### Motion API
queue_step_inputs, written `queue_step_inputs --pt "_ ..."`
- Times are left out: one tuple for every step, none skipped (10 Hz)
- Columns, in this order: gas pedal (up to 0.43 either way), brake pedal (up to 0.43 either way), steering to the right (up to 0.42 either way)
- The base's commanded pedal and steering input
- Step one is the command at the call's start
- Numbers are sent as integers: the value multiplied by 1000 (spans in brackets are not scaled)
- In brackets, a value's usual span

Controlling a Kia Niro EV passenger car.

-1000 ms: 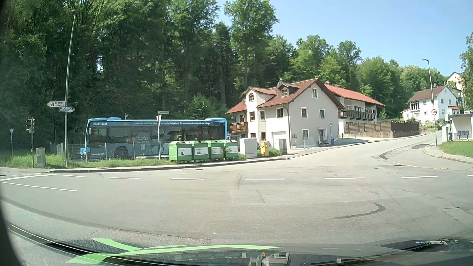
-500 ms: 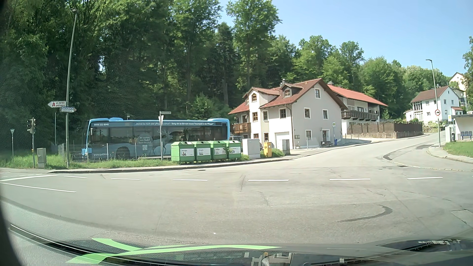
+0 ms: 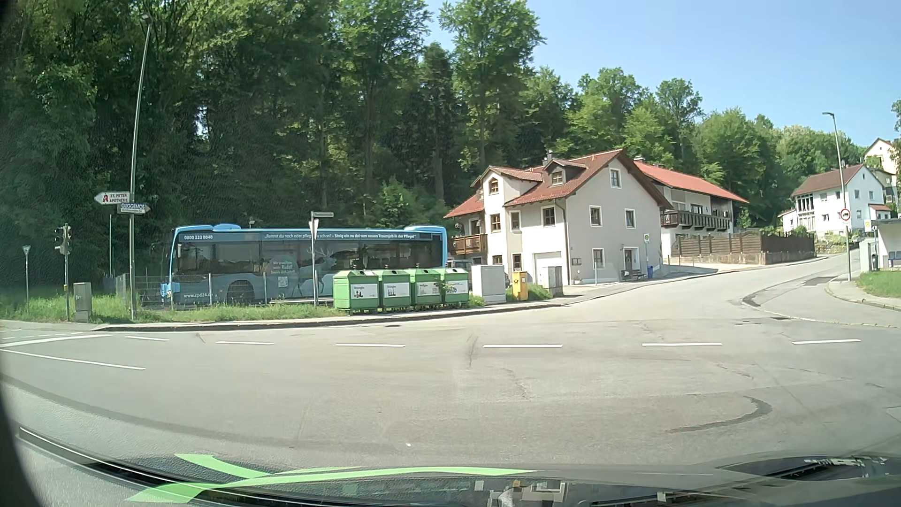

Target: Follow the waypoints while adhering to traffic rules and regulations

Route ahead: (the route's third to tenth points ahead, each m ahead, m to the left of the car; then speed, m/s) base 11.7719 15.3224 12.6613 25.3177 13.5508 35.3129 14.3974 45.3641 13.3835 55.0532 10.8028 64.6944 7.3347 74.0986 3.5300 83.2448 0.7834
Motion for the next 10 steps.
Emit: queue_step_inputs --pt "0 37 -279" --pt "0 37 -282" --pt "0 30 -283" --pt "0 30 -283" --pt "0 30 -283" --pt "0 30 -283" --pt "0 37 -284" --pt "0 43 -285" --pt "0 43 -288" --pt "0 0 -291"
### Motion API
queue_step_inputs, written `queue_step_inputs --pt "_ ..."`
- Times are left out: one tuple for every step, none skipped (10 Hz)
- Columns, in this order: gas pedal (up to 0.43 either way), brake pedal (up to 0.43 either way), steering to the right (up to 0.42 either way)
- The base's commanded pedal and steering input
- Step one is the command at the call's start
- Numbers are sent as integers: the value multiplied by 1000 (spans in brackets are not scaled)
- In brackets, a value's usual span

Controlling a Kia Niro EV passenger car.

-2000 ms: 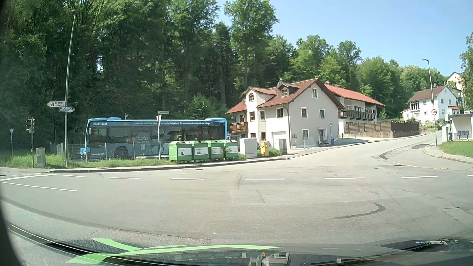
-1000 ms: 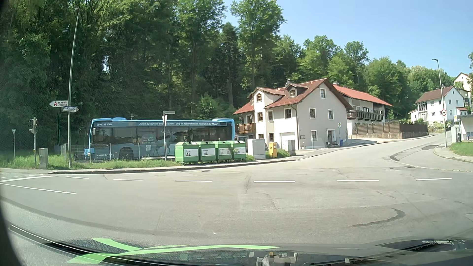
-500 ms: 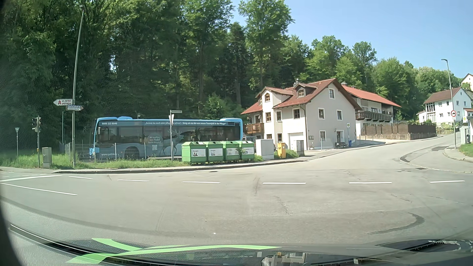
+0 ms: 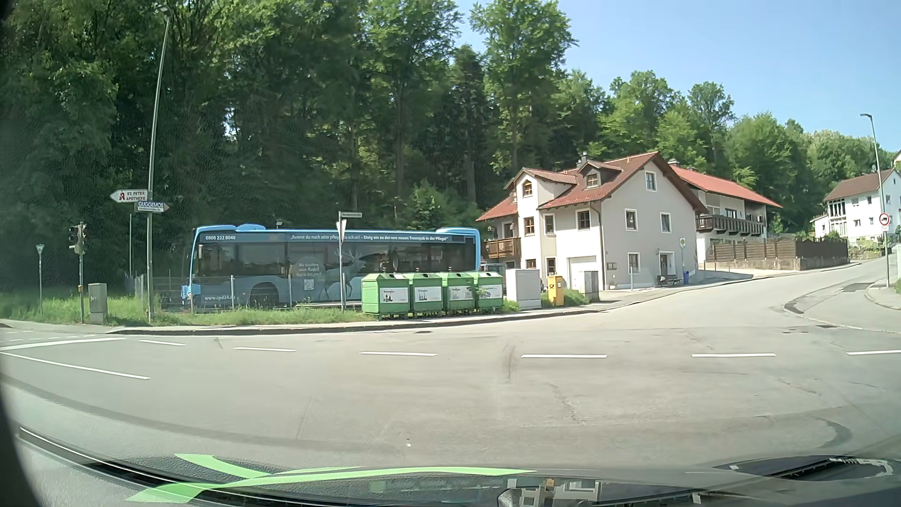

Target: Follow the waypoints while adhering to traffic rules and regulations

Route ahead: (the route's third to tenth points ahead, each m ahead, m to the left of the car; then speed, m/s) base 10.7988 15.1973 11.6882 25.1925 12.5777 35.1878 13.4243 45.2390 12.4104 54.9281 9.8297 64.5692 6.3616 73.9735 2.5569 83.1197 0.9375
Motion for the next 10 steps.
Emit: queue_step_inputs --pt "0 0 -294" --pt "0 0 -295" --pt "0 0 -291" --pt "0 0 -288" --pt "0 0 -291" --pt "0 0 -298" --pt "8 0 -311" --pt "79 0 -333" --pt "118 0 -354" --pt "130 0 -367"
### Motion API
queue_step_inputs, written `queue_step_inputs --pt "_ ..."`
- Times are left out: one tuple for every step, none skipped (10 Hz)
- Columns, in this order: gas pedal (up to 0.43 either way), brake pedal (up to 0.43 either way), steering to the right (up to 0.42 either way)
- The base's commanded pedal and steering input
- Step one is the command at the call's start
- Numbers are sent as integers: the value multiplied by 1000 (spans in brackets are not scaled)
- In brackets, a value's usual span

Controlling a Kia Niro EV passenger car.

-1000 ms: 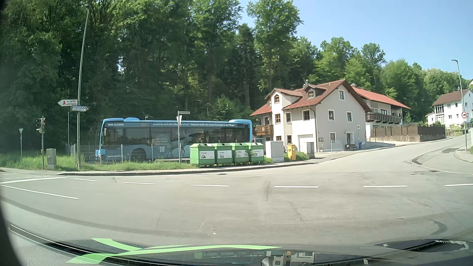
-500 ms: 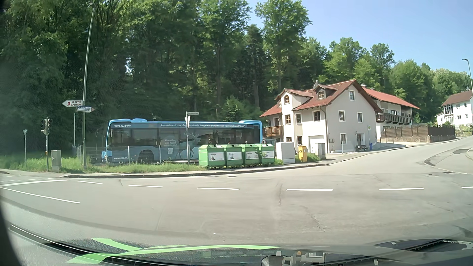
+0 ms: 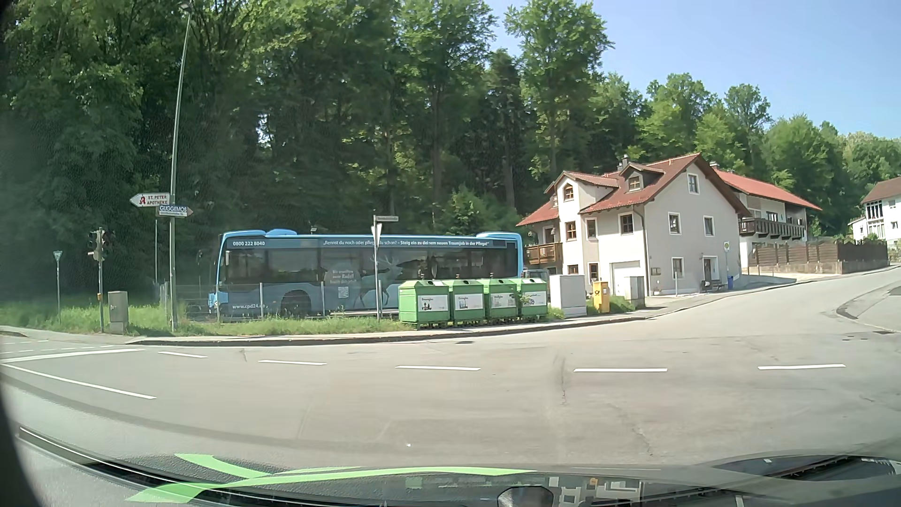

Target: Follow the waypoints while adhering to traffic rules and regulations

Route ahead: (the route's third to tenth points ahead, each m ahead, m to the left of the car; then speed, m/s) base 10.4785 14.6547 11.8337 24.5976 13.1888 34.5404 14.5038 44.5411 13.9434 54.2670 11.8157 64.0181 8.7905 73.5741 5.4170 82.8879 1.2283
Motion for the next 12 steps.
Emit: queue_step_inputs --pt "150 0 -378" --pt "150 0 -387" --pt "209 0 -395" --pt "209 0 -400" --pt "220 0 -407" --pt "240 0 -415" --pt "268 0 -429" --pt "299 0 -446" --pt "299 0 -459" --pt "299 0 -463" --pt "299 0 -470" --pt "311 0 -479"
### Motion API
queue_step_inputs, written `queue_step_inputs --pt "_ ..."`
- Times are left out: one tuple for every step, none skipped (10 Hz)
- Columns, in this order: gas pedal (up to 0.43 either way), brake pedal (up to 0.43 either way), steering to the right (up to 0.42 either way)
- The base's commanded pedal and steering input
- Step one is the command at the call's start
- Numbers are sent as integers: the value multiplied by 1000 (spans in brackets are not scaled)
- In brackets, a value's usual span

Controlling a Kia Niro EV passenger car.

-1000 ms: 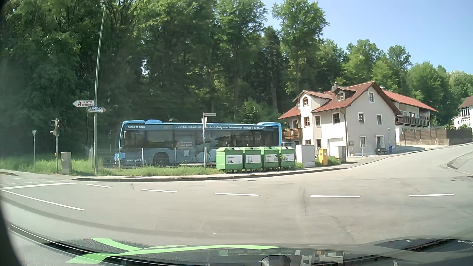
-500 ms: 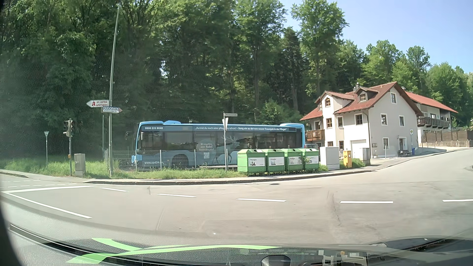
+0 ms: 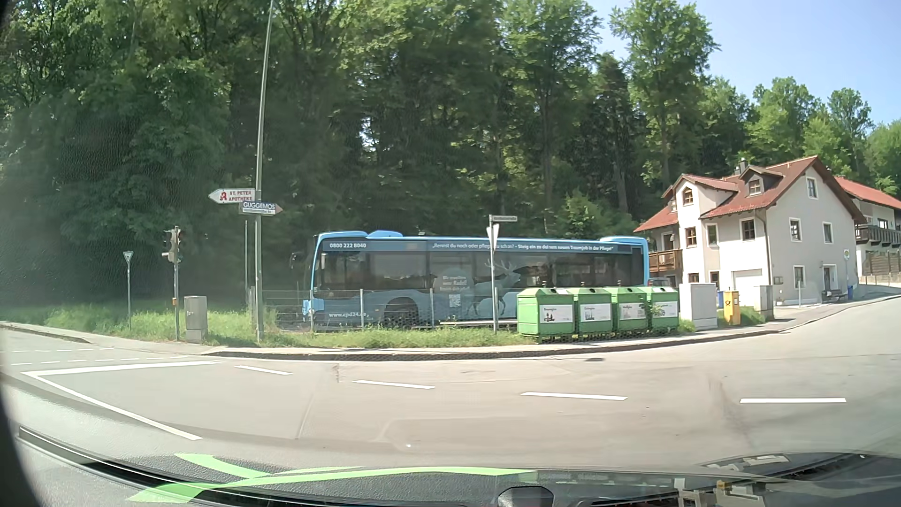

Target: Follow the waypoints while adhering to traffic rules and regulations

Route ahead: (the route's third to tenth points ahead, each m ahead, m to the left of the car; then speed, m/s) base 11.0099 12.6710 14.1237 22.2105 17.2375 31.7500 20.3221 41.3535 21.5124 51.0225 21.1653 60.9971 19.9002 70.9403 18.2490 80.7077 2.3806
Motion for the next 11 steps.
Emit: queue_step_inputs --pt "311 0 -494" --pt "311 0 -508" --pt "311 0 -510" --pt "311 0 -511" --pt "319 0 -511" --pt "331 0 -511" --pt "339 0 -511" --pt "339 0 -511" --pt "339 0 -511" --pt "311 0 -510" --pt "299 0 -509"
